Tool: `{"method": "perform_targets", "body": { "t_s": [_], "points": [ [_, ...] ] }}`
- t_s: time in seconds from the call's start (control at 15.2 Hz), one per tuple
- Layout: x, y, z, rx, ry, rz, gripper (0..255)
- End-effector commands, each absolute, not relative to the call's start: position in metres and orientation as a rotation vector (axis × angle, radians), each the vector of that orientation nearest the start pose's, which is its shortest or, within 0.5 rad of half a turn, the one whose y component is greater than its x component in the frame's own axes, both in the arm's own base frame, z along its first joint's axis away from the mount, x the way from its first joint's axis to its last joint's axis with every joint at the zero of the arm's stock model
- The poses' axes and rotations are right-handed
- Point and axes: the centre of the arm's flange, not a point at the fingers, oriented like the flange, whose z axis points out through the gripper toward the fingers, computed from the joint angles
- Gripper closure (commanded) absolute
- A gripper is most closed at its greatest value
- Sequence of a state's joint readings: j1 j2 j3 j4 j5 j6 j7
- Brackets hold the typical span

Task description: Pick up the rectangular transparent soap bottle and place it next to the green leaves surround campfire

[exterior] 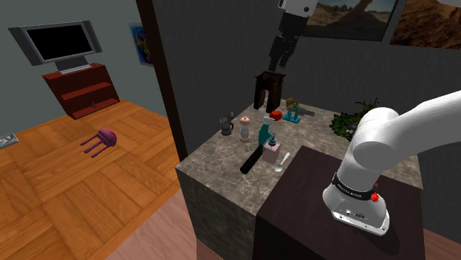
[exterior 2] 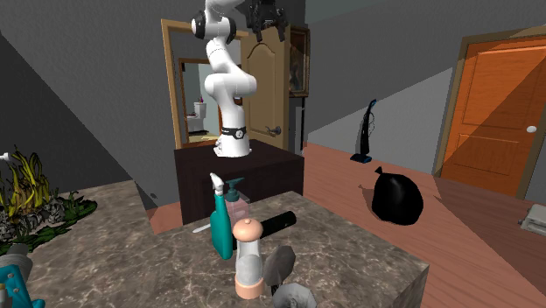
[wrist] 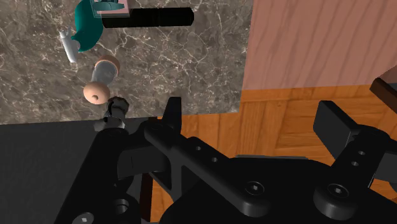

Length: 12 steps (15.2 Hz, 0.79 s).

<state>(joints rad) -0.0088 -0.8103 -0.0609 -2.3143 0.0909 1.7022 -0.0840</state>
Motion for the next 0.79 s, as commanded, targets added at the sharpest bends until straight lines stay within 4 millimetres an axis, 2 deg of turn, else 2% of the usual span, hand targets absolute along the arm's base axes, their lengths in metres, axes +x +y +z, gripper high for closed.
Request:
{"method": "perform_targets", "body": {
  "t_s": [0.0,0.73],
  "points": [
    [0.313,-0.02,0.631,-3.004,-0.039,-0.311,0],
    [0.329,-0.069,0.498,-3.034,-0.026,-0.312,0]
  ]
}}
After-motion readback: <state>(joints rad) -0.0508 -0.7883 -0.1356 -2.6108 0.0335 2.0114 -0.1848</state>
